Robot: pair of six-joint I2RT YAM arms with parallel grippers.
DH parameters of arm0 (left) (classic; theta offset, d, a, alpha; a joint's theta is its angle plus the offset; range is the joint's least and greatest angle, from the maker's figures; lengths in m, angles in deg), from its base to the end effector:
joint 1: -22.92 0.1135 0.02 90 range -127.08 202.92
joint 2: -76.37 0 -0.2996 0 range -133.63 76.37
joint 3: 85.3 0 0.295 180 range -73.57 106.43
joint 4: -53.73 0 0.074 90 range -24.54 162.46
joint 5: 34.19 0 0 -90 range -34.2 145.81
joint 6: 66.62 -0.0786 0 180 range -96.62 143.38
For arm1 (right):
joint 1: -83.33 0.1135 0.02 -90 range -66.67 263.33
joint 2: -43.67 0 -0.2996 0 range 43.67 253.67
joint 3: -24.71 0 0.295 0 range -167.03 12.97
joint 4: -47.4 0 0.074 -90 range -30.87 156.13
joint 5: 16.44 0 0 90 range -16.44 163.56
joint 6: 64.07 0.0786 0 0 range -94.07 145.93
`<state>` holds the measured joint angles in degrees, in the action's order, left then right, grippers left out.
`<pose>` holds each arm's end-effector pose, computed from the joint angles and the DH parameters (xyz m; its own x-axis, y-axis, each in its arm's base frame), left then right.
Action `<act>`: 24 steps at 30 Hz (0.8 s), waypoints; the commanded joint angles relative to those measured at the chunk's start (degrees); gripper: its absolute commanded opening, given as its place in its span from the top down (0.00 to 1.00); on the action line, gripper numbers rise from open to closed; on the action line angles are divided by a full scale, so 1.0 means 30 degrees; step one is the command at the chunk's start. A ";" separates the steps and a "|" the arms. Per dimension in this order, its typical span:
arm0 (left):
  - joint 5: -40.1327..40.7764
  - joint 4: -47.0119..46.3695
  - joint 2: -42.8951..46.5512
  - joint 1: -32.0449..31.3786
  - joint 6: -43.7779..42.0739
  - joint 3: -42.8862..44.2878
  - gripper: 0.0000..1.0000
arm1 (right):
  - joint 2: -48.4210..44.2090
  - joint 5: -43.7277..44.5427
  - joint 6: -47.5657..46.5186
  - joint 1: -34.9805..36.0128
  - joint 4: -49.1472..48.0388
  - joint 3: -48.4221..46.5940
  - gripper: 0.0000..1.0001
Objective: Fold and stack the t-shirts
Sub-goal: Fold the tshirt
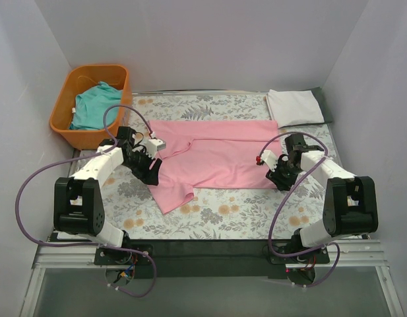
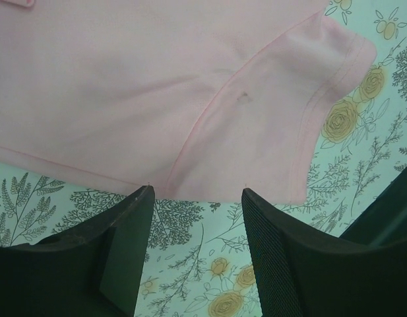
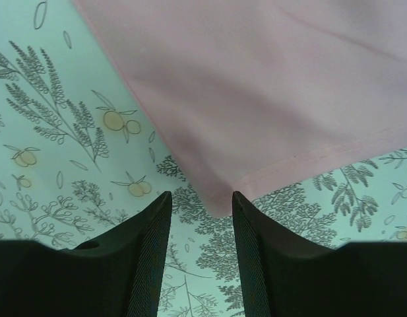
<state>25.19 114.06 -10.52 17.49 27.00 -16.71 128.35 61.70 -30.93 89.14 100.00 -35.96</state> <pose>0.3066 -0.0694 0.1812 -0.9855 0.0391 -0.1652 0.1194 0.8514 -0.5108 0.2935 0.0461 0.1450 -0.4065 -0.8651 -0.2940 -0.8904 0.4472 -0.0846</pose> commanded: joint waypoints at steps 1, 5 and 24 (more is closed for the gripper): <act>0.0271 -0.0555 0.0575 -0.0123 -0.1087 -0.0320 0.48 | -0.0279 0.0670 -0.0763 0.0116 -0.1345 0.0166 0.59; 0.0564 -0.0876 0.0721 -0.0269 -0.1820 -0.0846 0.48 | -0.0191 0.1139 -0.1172 0.0175 -0.1696 0.0720 0.60; 0.4489 -0.4862 0.1630 -0.3433 -0.2816 -0.5593 0.71 | -0.0893 0.2077 -0.1495 0.0233 -0.2283 0.2217 0.99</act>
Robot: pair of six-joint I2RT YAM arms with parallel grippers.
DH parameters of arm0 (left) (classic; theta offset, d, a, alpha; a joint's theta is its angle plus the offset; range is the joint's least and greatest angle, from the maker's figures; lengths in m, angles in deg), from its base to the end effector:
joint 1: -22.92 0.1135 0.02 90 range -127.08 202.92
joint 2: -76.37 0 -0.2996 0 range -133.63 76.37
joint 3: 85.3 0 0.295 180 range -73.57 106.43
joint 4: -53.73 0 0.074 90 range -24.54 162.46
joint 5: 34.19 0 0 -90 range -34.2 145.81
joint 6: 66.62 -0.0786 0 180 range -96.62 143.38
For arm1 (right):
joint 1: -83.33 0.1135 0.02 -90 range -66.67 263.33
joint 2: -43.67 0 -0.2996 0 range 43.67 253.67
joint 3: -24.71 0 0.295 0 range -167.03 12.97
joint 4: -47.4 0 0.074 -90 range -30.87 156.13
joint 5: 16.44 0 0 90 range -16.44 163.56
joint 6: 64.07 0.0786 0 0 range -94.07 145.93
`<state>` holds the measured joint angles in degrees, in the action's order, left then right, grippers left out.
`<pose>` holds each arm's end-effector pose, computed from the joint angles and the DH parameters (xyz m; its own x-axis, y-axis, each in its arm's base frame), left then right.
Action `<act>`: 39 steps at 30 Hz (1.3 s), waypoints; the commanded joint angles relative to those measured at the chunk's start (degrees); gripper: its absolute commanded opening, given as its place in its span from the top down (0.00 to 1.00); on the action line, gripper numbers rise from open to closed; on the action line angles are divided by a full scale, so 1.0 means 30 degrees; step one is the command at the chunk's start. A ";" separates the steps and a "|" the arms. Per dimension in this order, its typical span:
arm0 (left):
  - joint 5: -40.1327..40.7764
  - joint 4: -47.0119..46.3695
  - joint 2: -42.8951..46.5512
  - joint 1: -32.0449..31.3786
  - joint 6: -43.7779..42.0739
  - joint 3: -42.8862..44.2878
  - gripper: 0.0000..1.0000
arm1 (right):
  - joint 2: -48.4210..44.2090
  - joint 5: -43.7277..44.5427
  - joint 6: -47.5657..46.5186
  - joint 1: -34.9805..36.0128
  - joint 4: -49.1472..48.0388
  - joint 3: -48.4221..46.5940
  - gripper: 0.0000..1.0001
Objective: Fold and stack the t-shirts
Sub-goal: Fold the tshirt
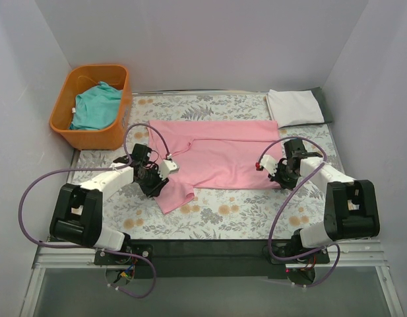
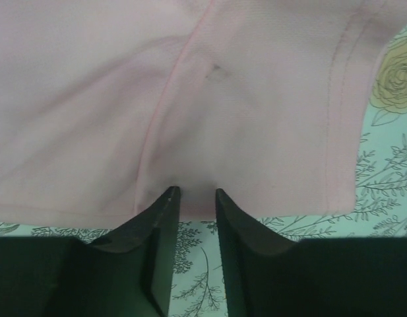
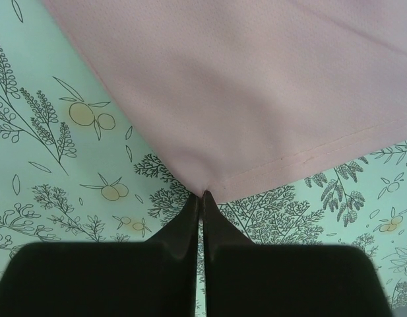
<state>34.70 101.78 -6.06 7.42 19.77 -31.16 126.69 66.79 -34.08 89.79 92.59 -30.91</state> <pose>0.2575 -0.1008 0.1275 -0.9137 0.3143 -0.2577 0.3896 0.8581 -0.3344 0.2881 0.0419 0.1300 -0.3468 -0.9048 -0.2470 -0.8946 0.3982 -0.2029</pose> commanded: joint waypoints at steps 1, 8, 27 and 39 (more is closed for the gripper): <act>0.1350 -0.0680 0.0231 -0.0075 -0.0464 -0.0865 0.75 | -0.0428 0.0409 -0.0475 -0.0014 0.0216 0.0592 0.99; 0.0121 0.2012 0.1929 -0.0075 -0.0874 -0.0459 1.00 | -0.1159 0.0585 -0.0358 0.0015 0.0275 0.0535 0.99; 0.1174 -0.0092 0.2109 -0.0689 0.1000 -0.0690 0.56 | -0.1396 -0.0265 0.0080 0.0015 0.1095 -0.0228 0.99; 0.3372 -0.0241 0.2105 -0.1686 -0.0992 -0.3649 0.94 | -0.1658 -0.0001 0.0081 -0.0014 0.1124 -0.0082 0.99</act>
<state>42.31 96.99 0.89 2.91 19.33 -37.67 122.52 67.03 -33.79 89.79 94.18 -29.73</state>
